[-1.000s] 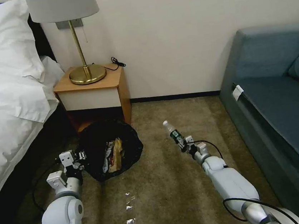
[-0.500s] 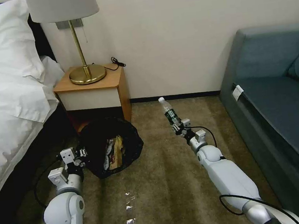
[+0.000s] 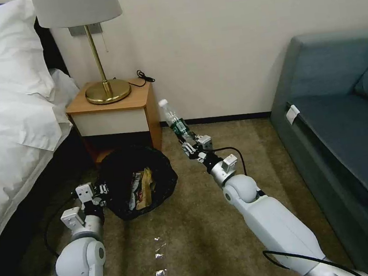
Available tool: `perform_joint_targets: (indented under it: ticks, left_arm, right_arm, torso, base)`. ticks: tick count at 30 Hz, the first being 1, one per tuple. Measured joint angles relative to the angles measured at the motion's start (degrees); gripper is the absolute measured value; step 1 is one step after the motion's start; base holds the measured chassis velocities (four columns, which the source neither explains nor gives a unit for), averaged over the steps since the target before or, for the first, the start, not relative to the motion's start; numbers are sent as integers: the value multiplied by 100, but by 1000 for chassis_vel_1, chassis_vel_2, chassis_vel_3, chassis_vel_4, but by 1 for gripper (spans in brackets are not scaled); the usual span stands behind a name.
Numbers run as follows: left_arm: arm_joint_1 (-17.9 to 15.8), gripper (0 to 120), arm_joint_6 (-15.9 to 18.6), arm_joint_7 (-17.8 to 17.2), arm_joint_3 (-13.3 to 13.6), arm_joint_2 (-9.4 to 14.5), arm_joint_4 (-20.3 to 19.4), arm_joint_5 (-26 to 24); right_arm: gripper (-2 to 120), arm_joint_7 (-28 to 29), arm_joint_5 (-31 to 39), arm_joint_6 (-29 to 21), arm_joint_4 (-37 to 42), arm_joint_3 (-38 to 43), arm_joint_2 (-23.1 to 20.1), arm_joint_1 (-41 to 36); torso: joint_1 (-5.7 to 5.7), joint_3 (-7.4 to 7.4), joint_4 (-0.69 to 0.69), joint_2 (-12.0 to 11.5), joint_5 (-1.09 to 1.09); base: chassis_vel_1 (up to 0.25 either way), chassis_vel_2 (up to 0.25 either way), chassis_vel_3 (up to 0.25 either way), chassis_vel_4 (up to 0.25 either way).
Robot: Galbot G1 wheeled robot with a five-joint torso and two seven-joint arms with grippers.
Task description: Pick up the trash bin, then pick up the garbage on the floor and place it into the trash bin.
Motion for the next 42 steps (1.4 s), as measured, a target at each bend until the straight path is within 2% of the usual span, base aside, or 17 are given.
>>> perform_joint_targets:
  ticks: [5, 17, 30, 42]
  left_arm:
    - [-39, 5, 8, -7, 29, -7, -8, 5]
    - [-61, 5, 15, -19, 38, -28, 14, 31]
    - [-132, 5, 14, -28, -6, -53, 40, 19]
    - [-171, 5, 12, -50, 59, -127, 68, 44]
  right_arm:
    - [34, 198, 1, -61, 454, -444, -41, -35]
    - [34, 426, -92, -124, 808, -1129, 6, 17]
    - [33, 424, -295, -93, 731, -1257, 29, -205]
    - [33, 423, -489, -38, 506, -1381, 114, -330]
  torso:
    - [0, 0, 0, 0, 0]
    - [0, 0, 1, 0, 0]
    - [0, 0, 0, 0, 1]
    - [0, 0, 0, 0, 1]
  base:
    - [0, 0, 0, 0]
    - [0, 0, 0, 0]
    - [0, 0, 0, 0]
    - [0, 0, 0, 0]
